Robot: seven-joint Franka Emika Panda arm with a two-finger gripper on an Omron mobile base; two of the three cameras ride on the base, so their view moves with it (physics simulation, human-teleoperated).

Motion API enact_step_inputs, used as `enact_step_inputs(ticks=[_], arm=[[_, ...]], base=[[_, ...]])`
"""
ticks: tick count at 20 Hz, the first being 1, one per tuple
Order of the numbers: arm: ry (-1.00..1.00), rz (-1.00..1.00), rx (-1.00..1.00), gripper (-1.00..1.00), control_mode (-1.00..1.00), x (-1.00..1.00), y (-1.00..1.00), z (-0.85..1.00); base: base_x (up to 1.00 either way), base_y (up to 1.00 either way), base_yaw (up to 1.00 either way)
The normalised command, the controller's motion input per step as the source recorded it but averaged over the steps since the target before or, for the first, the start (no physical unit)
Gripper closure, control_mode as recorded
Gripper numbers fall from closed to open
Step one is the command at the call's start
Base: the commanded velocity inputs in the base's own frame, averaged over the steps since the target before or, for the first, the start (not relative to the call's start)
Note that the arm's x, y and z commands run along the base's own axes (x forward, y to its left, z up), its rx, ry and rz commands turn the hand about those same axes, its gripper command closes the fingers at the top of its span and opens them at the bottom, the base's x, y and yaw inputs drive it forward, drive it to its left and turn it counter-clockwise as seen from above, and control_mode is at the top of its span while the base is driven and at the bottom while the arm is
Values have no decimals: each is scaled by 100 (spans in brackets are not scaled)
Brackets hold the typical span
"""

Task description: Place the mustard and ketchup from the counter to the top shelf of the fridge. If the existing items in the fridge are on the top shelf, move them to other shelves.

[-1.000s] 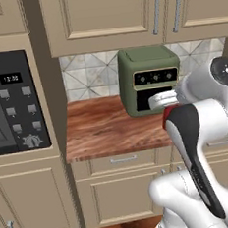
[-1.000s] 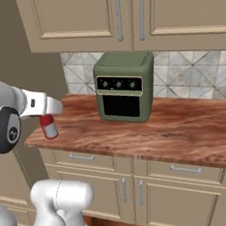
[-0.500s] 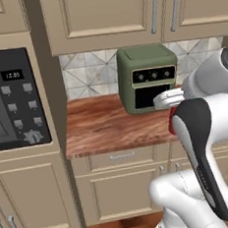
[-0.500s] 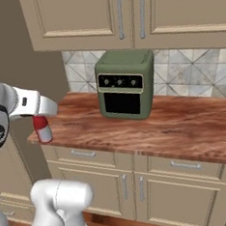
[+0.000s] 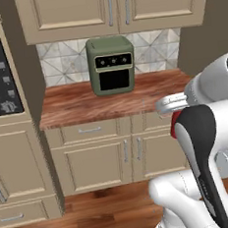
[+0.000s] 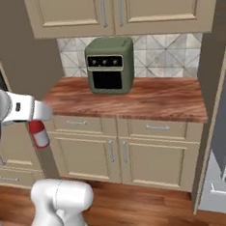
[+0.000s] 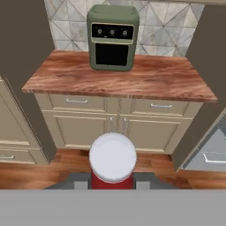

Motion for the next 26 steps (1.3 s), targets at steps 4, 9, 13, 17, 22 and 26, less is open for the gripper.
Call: enact_step_inputs(ticks=[4,9,13,17,22,26], arm=[[0,0,0,100,100,0,0,0],[0,0,0,100,100,0,0,0],[0,0,0,100,100,0,0,0],[0,0,0,100,100,0,0,0],[0,0,0,100,100,0,0,0],[0,0,0,100,100,0,0,0]], base=[[-100,-100,-28],[-90,-100,-32],[-19,-100,-33],[26,-100,-27],[90,-88,-6],[96,-51,10]])
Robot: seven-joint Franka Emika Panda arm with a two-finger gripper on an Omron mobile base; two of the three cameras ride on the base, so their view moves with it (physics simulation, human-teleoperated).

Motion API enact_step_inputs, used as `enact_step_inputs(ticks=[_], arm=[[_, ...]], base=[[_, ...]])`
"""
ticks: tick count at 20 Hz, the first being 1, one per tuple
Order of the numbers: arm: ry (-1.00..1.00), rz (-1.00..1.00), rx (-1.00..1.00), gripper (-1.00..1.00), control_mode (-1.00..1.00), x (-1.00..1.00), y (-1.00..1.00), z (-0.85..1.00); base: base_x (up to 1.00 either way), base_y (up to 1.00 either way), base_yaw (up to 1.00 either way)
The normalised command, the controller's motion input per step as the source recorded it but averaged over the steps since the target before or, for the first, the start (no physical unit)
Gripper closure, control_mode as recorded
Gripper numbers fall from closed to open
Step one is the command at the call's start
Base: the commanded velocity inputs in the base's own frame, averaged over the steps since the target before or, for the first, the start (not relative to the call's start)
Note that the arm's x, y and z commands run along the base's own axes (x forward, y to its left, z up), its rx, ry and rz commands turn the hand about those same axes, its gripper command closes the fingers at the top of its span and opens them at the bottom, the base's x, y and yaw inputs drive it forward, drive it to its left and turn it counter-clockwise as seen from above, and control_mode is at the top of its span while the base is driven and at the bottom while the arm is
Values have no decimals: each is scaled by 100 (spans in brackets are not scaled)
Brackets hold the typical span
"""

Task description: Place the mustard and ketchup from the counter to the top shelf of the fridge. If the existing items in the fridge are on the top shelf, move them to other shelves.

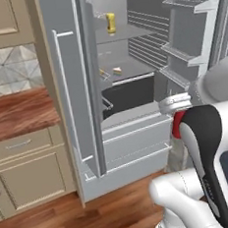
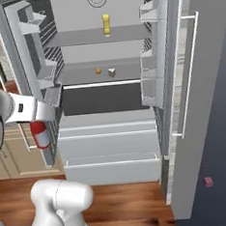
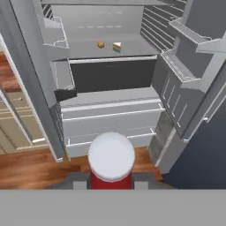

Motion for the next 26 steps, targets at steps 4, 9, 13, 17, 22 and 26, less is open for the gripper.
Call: enact_step_inputs(ticks=[4,9,13,17,22,26], arm=[[0,0,0,100,100,0,0,0],[0,0,0,100,100,0,0,0],[0,0,0,100,100,0,0,0],[0,0,0,100,100,0,0,0],[0,0,0,100,100,0,0,0],[0,0,0,100,100,0,0,0]], base=[[77,-46,21],[63,-34,23],[58,-8,13],[66,0,8],[77,0,4],[69,-12,4]])
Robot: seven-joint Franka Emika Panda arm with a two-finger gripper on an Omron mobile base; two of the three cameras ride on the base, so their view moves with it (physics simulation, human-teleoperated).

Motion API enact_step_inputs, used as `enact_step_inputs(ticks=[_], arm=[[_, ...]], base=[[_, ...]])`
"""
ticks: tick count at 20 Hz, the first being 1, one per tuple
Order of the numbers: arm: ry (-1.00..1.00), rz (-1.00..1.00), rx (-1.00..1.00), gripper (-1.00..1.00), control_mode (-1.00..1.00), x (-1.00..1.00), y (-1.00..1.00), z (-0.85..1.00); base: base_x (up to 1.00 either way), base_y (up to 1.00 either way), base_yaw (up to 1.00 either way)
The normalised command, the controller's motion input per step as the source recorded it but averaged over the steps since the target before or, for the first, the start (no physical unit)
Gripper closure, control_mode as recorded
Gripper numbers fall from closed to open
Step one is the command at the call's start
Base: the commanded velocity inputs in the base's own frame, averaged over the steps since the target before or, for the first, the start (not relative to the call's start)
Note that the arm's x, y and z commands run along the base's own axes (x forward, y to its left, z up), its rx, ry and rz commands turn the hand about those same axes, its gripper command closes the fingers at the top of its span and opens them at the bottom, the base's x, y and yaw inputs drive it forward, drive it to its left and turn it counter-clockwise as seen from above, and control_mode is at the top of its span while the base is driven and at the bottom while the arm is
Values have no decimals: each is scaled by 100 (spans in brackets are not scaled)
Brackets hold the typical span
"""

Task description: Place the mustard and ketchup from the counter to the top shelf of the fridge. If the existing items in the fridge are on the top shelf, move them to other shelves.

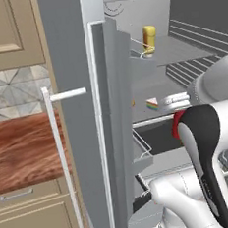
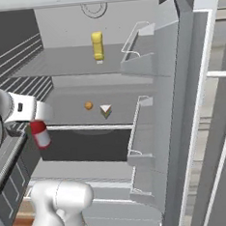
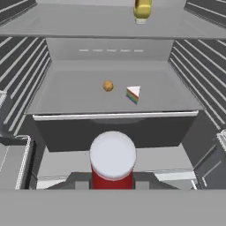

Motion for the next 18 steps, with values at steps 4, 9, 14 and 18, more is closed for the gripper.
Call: enact_step_inputs(ticks=[4,9,14,18], arm=[[0,0,0,100,100,0,0,0],[0,0,0,100,100,0,0,0],[-11,13,0,100,-100,25,-22,45],[-21,9,0,100,-100,35,-1,59]], base=[[55,-23,7],[46,-22,9],[0,0,0],[0,0,0]])
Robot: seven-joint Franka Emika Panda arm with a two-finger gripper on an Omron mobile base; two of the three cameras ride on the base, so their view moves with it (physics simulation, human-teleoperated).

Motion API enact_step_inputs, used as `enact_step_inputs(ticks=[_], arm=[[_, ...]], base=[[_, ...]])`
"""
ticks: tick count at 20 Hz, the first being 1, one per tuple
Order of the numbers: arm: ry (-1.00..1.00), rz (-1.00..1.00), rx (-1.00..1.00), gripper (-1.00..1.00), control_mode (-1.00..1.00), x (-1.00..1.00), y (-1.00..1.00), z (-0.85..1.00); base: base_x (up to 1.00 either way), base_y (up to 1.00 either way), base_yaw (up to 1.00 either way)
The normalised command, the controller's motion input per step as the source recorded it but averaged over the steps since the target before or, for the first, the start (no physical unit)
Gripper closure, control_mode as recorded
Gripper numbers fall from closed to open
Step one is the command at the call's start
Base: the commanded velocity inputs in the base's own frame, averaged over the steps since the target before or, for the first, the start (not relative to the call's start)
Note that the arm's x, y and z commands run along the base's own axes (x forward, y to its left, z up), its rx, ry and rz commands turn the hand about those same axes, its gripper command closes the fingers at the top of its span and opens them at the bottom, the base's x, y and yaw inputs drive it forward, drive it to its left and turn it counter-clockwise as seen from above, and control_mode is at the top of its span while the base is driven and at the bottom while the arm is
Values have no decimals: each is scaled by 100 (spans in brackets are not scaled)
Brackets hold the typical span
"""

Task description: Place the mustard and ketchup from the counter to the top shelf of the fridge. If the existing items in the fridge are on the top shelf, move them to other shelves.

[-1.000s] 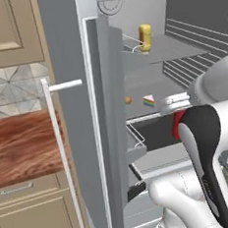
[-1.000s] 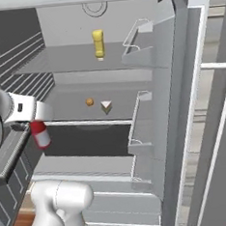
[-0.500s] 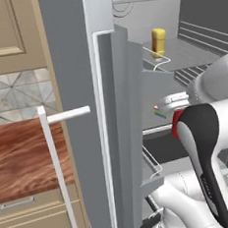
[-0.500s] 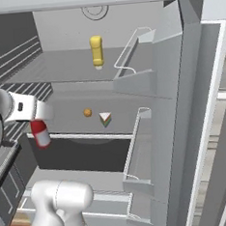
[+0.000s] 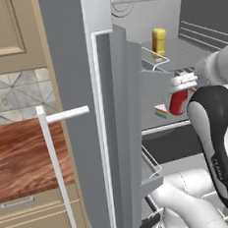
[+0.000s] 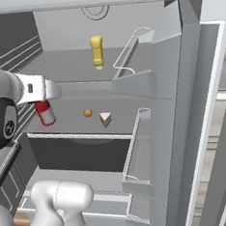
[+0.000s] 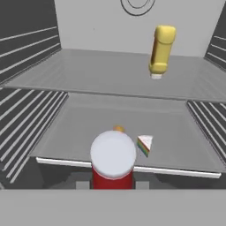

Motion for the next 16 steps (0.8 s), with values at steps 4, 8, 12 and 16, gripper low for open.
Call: enact_step_inputs(ticks=[4,8,12,16], arm=[[-19,0,-2,100,-100,69,3,55],[-7,0,0,100,-100,69,6,47],[0,0,0,100,-100,72,12,8],[-2,0,0,100,-100,64,26,0]], base=[[0,0,0],[0,0,0],[0,0,0],[0,0,0]])
